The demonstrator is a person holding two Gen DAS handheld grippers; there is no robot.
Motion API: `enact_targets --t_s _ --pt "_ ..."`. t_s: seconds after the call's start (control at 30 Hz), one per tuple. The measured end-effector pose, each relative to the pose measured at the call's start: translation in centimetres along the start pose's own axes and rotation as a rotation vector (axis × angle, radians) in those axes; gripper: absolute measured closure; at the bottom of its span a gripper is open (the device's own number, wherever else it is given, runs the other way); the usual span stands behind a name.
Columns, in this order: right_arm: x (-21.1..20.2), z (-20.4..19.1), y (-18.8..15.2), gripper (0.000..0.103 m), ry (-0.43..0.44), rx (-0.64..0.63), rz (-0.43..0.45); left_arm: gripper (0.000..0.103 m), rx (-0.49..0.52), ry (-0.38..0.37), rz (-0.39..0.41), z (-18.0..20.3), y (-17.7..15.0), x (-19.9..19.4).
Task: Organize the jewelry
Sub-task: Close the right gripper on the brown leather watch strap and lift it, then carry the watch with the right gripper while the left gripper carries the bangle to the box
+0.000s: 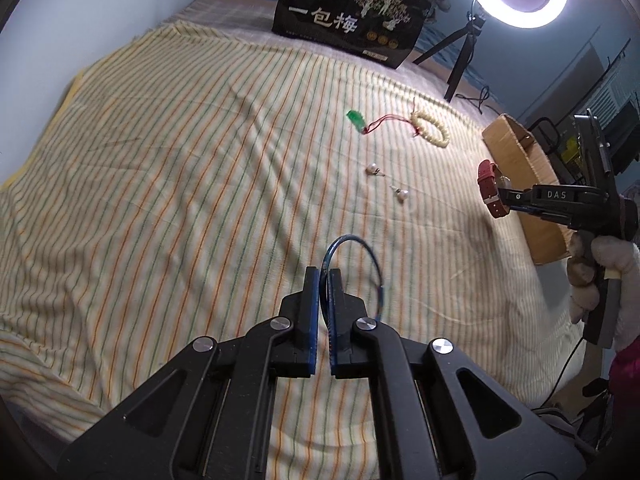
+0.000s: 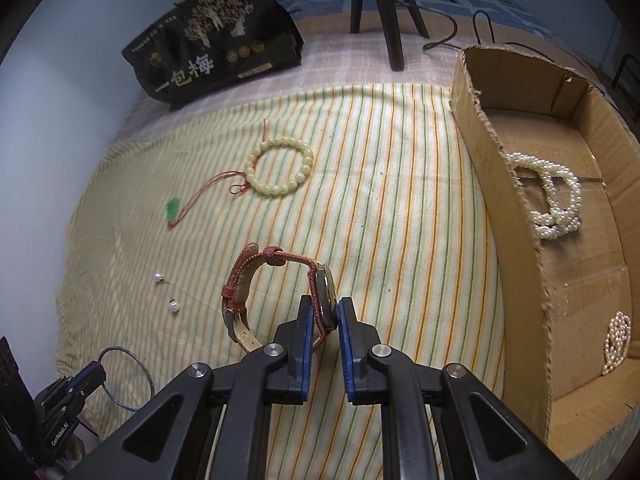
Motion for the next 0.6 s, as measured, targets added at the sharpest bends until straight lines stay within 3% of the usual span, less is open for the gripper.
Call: enact_targets --t_s 0.6 --pt "-7.4 0.3 -2.4 0.093 -0.014 -0.037 0.133 0.102 0.059 -0.054 0.057 3.5 -0.7 -4.7"
Point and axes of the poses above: each gripper's, at about its wrist camera, not at the fingertips, and x roughly the way its jaws point, z to its right, y to its top, the point moved 3 cm from there along x, roughly the way its jaws point, and after that the axes turned 15 degrees about -x, right-handed, at the moved point
